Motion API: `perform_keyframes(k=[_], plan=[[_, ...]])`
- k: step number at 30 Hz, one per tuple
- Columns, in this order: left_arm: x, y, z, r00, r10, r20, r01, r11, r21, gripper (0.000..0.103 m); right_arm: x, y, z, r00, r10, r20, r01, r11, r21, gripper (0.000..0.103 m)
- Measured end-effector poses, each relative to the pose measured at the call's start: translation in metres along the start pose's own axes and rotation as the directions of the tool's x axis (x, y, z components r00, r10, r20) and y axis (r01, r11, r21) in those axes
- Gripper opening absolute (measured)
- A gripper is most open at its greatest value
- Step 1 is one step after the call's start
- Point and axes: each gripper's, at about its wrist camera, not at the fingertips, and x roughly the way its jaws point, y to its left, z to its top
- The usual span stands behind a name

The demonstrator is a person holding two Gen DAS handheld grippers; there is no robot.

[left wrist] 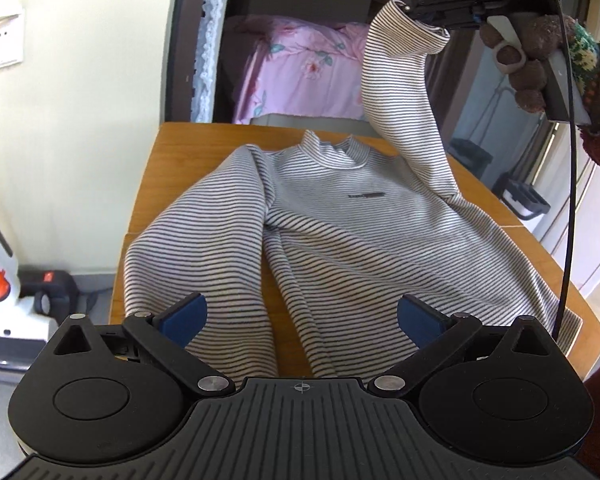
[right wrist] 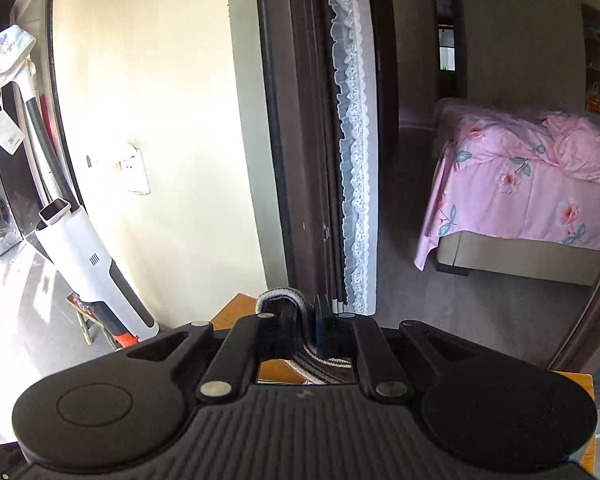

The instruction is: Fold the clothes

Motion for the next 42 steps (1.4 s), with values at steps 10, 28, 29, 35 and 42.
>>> perform_keyframes(k=[10, 28, 29, 35, 42], plan=[[0.027, 0.007, 0.016, 0.996, -0.087, -0.022, 0.083, 0.99, -0.117, 0.103, -0.036, -0.002, -0.012, 0.999, -0.009, 0.031, 0.013, 0.993, -0.114, 0.081], [0.023, 0.027, 0.06, 0.999, -0.033, -0.011, 0.03, 0.98, -0.196, 0.103, 0.001, -0.061, -0.166, 0.984, -0.098, -0.151, 0.092, 0.995, -0.048, 0.049], [0.018, 0.031, 0.061, 1.0, -0.014, -0.01, 0.011, 0.981, -0.195, 0.103, -0.006, -0.044, -0.163, 0.989, -0.068, -0.131, 0.057, 0.994, -0.09, 0.05], [-0.01, 0.057, 0.066, 0.997, 0.076, 0.012, -0.072, 0.973, -0.218, 0.103, -0.03, 0.094, -0.184, 0.917, 0.348, -0.193, -0.392, 0.876, -0.282, 0.052], [-0.025, 0.066, 0.065, 0.993, 0.106, 0.048, -0.09, 0.963, -0.253, 0.103, -0.004, 0.202, -0.228, 0.873, 0.417, -0.254, -0.486, 0.698, -0.525, 0.053]])
